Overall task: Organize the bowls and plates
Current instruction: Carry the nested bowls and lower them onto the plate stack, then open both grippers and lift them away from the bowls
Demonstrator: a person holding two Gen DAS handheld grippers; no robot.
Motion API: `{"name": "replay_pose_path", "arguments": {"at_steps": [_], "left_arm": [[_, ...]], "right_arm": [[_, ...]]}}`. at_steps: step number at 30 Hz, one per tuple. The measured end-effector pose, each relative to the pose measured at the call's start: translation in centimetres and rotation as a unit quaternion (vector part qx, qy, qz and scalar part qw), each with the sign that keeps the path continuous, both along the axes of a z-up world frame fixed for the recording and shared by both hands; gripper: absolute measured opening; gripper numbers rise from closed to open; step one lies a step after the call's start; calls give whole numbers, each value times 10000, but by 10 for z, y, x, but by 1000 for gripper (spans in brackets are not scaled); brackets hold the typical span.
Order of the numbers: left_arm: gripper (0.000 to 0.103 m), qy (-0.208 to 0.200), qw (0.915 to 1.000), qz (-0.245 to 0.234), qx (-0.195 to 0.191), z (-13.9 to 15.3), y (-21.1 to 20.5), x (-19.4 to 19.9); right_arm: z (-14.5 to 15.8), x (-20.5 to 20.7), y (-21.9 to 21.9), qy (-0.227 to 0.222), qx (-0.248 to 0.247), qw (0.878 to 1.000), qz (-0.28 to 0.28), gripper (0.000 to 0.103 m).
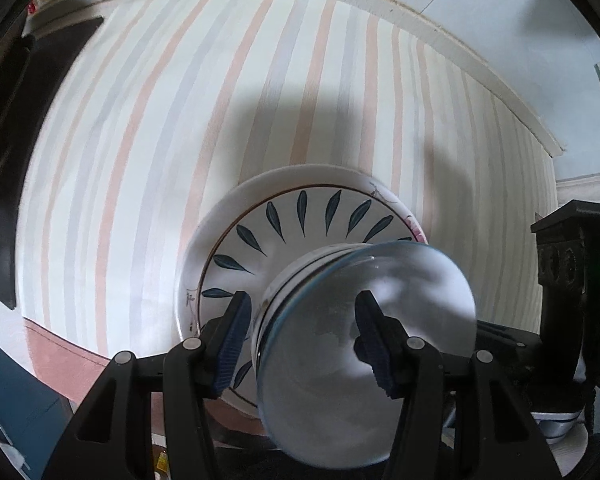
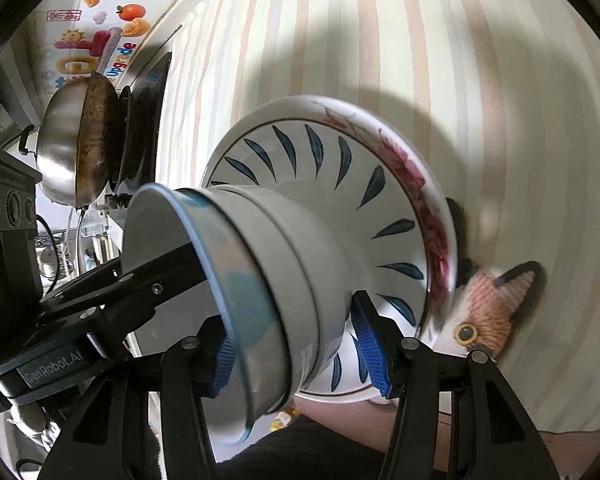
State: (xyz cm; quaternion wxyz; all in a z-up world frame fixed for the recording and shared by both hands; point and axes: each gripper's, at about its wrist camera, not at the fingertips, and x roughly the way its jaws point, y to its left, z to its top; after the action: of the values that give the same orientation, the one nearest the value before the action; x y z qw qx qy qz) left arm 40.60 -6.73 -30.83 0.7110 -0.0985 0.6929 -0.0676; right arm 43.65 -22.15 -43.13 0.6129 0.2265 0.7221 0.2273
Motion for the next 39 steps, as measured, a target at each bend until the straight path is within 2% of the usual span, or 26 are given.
{"name": "replay_pose_path", "arguments": {"at_steps": [6,12,13,15,17,19,21,22,23,29,39], "left_arm": [[52,-448,9987,-70,244,31,5,-17],[52,-858,9947,-297,488,61,10,-49],[52,-926,9939,-321,506,65,12,-55],[52,-1091,9918,-331,571,75,17,-68],[53,-1206,9904,-362,577,84,23,-78],[58,-1363,9879,-449,582,94,26,-88],[69,-1541,9848,-492,640,105,29,-99],[81,-1624,9834,-499,634,110,31,-104],[86,-1723,9816,-498,650,116,32,-110],[95,-2284,9698,-434,733,155,44,-146],[98,-3084,9473,-214,839,211,47,-225]], "right_arm": [[31,-10,-4,-407,-266,9988,-54,56],[83,-36,-5,-1006,-689,9921,-281,57],[91,-41,-6,-1108,-794,9902,-305,58],[107,-52,-3,-1290,-969,9862,-364,67],[123,-68,-2,-1474,-1193,9805,-509,77],[141,-86,0,-1695,-1410,9732,-648,84],[157,-103,3,-1872,-1610,9658,-792,89],[163,-109,6,-1930,-1663,9634,-837,89],[172,-118,9,-2033,-1747,9590,-919,91],[218,-159,17,-2552,-2105,9356,-1235,94],[297,-242,18,-3461,-2469,8936,-1440,98]]}}
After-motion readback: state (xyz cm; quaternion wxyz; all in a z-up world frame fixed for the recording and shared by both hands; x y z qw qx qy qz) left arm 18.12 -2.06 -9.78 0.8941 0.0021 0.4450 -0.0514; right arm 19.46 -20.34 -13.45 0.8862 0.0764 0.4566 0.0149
